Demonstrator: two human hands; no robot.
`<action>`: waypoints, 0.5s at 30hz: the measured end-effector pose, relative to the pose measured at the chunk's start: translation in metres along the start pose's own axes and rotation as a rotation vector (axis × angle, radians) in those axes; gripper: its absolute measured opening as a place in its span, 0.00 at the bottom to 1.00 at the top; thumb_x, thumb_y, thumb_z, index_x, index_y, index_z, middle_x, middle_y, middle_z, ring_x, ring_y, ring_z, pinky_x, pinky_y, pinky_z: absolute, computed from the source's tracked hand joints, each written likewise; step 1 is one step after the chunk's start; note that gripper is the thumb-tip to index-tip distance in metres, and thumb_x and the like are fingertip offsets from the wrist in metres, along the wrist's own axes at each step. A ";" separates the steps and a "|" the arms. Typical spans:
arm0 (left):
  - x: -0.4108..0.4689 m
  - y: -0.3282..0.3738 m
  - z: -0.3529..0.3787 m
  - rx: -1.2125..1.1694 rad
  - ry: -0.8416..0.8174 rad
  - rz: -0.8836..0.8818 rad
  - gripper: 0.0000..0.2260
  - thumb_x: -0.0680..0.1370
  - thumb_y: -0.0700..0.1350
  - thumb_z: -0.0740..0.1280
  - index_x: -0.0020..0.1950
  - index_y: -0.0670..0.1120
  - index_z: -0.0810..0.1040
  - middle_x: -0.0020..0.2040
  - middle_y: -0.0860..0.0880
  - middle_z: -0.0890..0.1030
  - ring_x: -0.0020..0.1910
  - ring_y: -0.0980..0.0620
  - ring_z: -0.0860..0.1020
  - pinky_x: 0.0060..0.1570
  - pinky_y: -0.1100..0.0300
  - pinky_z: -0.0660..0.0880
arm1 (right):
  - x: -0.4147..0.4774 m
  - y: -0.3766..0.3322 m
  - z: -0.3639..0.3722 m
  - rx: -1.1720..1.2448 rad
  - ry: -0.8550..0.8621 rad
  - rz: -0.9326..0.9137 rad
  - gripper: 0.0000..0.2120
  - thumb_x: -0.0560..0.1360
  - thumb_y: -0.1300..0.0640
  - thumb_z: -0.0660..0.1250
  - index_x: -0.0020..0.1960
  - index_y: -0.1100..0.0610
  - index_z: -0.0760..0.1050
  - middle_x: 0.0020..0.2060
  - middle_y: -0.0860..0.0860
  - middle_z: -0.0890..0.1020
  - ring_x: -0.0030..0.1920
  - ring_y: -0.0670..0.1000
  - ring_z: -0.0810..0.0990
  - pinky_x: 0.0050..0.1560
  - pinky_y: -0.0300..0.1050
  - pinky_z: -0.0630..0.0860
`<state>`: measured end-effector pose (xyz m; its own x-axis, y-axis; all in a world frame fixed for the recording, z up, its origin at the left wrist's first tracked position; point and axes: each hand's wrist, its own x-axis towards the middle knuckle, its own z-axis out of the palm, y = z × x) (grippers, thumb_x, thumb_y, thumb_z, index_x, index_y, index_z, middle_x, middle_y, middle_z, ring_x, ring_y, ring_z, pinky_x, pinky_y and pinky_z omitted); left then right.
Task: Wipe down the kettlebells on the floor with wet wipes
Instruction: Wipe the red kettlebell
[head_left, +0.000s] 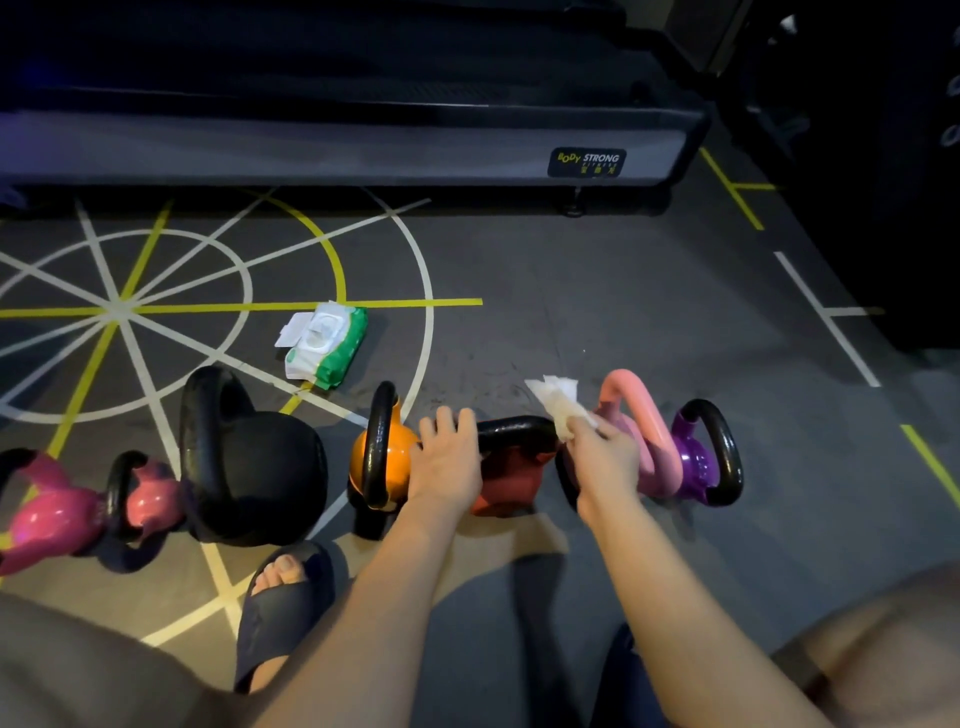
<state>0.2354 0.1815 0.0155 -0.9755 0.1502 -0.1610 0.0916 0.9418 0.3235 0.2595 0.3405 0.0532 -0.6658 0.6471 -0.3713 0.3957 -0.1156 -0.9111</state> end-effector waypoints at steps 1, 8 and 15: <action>0.007 0.006 -0.001 0.005 -0.009 0.023 0.19 0.80 0.44 0.66 0.69 0.48 0.64 0.67 0.44 0.66 0.66 0.41 0.66 0.61 0.45 0.72 | 0.008 -0.003 -0.004 -0.031 -0.019 -0.055 0.09 0.73 0.60 0.67 0.34 0.56 0.80 0.30 0.50 0.77 0.36 0.50 0.74 0.39 0.44 0.70; 0.023 0.026 0.001 0.038 -0.013 0.068 0.20 0.79 0.36 0.64 0.68 0.48 0.65 0.68 0.44 0.64 0.66 0.39 0.66 0.61 0.42 0.71 | 0.034 0.024 -0.028 -0.420 0.146 -0.169 0.17 0.75 0.46 0.68 0.34 0.57 0.79 0.29 0.52 0.80 0.38 0.59 0.81 0.41 0.49 0.76; 0.048 -0.014 -0.009 0.023 -0.094 0.216 0.16 0.80 0.40 0.66 0.65 0.49 0.65 0.64 0.45 0.64 0.62 0.41 0.66 0.59 0.43 0.74 | 0.044 0.033 -0.025 -0.531 0.066 -0.388 0.13 0.77 0.59 0.64 0.55 0.47 0.84 0.45 0.49 0.83 0.45 0.51 0.78 0.48 0.41 0.71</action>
<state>0.1857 0.1725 0.0118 -0.9100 0.3752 -0.1764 0.3017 0.8911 0.3389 0.2593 0.3838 0.0112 -0.7895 0.6137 -0.0068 0.4042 0.5116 -0.7582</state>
